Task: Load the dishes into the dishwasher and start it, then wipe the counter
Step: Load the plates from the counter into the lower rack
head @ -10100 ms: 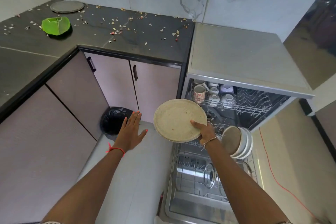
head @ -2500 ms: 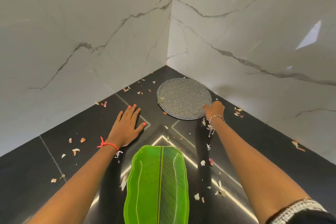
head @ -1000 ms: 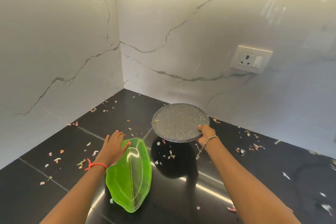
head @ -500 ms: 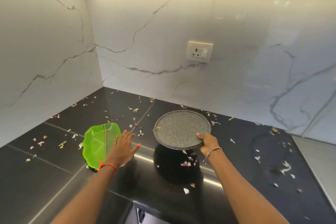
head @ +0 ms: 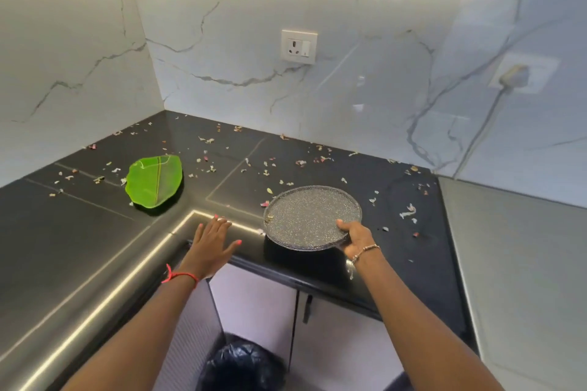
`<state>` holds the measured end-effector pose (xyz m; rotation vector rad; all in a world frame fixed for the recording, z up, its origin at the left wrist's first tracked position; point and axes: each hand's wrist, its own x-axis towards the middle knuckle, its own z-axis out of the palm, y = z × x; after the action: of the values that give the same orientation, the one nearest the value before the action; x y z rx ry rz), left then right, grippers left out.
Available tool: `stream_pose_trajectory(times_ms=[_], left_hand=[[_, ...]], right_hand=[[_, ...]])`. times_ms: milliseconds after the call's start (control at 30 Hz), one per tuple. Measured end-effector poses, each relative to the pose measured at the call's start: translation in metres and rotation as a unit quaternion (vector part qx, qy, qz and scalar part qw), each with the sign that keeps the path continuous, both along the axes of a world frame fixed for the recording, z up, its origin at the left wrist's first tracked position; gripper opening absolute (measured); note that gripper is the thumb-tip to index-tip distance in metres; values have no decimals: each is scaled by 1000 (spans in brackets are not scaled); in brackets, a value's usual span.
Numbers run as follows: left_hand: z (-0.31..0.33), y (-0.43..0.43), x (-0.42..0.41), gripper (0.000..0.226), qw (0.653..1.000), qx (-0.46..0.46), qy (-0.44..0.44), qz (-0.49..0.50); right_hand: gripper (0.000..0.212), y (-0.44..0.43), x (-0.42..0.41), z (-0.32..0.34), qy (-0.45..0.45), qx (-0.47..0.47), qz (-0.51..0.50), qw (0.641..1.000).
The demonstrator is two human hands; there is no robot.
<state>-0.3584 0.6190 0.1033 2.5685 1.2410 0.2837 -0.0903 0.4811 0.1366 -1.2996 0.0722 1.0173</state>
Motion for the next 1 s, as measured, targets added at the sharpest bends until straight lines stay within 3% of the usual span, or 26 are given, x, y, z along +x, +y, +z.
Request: stream_pose_trajectory(times_ms=[367, 500, 567, 1000], left_hand=[[-7, -97, -22, 60, 999, -19, 4, -33], [-14, -139, -39, 61, 999, -16, 2, -52], [-22, -165, -51, 61, 998, -15, -3, -62], [-58, -299, -104, 64, 994, -44, 26, -99]], right_hand=[[7, -111, -33, -13, 8, 21, -35, 999], [29, -154, -62, -18, 19, 52, -54, 997], [31, -182, -80, -20, 28, 58, -63, 996], [12, -340, -150, -53, 42, 30, -99, 994]])
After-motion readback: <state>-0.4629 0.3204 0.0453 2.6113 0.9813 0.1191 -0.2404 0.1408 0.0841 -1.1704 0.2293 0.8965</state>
